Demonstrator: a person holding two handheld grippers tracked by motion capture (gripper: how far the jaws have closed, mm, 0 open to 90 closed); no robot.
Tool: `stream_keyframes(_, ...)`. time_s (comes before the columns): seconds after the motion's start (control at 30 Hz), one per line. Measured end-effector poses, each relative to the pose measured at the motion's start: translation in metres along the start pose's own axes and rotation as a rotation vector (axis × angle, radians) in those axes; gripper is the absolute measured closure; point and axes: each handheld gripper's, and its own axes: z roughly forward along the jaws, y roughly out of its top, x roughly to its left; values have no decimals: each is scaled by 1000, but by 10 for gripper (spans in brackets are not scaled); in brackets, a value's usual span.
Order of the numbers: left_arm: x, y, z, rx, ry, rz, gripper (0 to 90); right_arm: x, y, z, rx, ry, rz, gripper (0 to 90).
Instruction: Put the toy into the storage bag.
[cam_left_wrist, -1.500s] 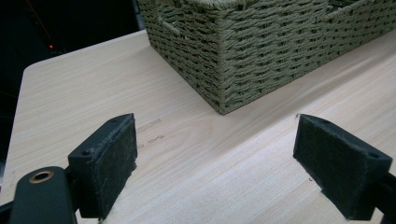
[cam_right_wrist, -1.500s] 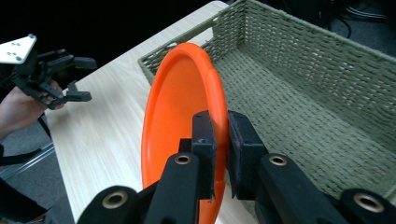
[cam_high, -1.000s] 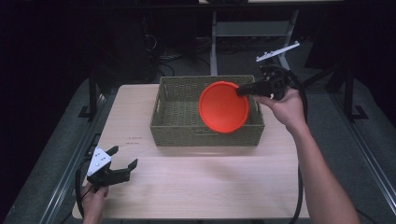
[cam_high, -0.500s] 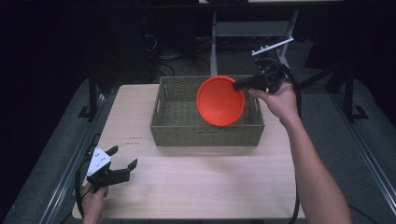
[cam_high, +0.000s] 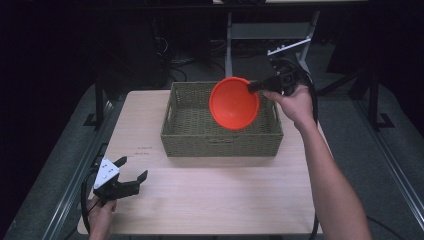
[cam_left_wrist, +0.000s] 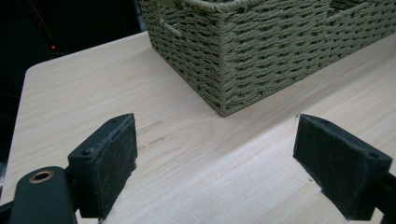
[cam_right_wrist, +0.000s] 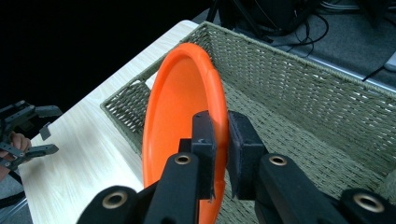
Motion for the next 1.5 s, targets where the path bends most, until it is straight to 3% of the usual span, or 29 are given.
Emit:
stream_keyframes(0.57,5,-1,1,-3,0,-16,130,-23,13,19,-6,-35,57,818)
stream_keyframes(1.27,3,-1,3,-1,-13,-2,130,-46,4,43,22,-76,131,818)
stream_keyframes(1.5,6,-2,1,-4,-9,-17,130,-49,2,49,34,-81,143,818)
